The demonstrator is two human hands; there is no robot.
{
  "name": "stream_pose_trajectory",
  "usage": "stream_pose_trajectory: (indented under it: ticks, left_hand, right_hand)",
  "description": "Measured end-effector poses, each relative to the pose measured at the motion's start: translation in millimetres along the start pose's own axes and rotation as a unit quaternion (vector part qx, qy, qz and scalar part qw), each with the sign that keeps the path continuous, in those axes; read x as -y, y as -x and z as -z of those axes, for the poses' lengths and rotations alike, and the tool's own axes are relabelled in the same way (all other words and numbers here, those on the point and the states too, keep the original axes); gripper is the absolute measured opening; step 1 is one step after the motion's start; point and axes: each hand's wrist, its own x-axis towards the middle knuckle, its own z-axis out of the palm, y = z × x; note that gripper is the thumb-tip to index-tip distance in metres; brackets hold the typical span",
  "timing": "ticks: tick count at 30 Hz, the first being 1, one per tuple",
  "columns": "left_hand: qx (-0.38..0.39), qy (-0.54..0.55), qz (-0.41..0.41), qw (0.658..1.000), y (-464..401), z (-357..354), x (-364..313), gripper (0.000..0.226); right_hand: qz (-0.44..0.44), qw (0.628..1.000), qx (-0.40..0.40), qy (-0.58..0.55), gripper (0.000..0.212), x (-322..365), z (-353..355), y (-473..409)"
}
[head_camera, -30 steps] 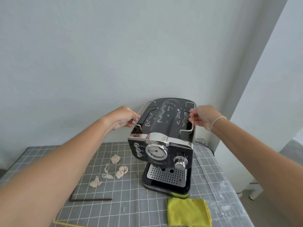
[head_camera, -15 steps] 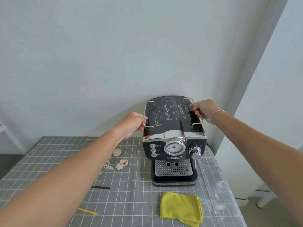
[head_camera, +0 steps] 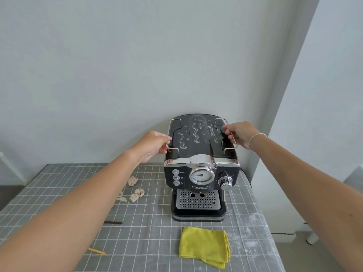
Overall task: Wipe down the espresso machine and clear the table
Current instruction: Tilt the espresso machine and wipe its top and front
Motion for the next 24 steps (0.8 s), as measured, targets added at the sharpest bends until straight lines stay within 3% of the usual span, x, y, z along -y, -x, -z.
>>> stream_pose_trajectory:
  ticks: [5,8,10,14,18,20,22,24]
  left_hand:
    - [0.001,0.009,-0.004,1.000,2.2,1.7,-0.6,0.008]
    - [-0.013,-0.007,-0.014,1.000,0.6,2.3,-3.2,0.006]
    - [-0.027,-0.032,-0.024,0.999,-1.3,2.7,-3.4,0.014]
    - [-0.048,-0.123,-0.061,0.989,-6.2,2.7,-1.9,0.036]
    - [-0.055,-0.258,-0.138,0.955,-4.8,2.7,0.9,0.047]
    - [-0.045,-0.289,-0.158,0.943,-4.2,1.4,5.7,0.048]
    - [-0.033,-0.279,-0.156,0.947,-4.4,0.7,9.0,0.050]
    - [-0.017,-0.267,-0.150,0.952,-6.2,2.7,11.5,0.050]
  right_hand:
    - [-0.003,1.000,0.010,-0.001,0.018,-3.0,3.8,8.7]
    - [-0.002,0.999,0.003,-0.035,0.009,-4.3,6.4,20.5]
    - [0.003,0.999,-0.012,-0.034,0.009,-7.1,6.9,33.0]
    - [0.048,0.991,-0.128,-0.010,0.013,-36.5,7.5,59.4]
    - [0.054,0.972,-0.226,0.032,0.019,-125.6,-3.2,87.5]
    - [0.046,0.971,-0.189,0.138,0.021,-177.2,-20.3,100.4]
    - [0.065,0.959,-0.099,0.258,0.026,-215.6,-37.8,110.6]
    - [0.108,0.916,-0.001,0.386,0.035,-241.6,-52.9,116.0]
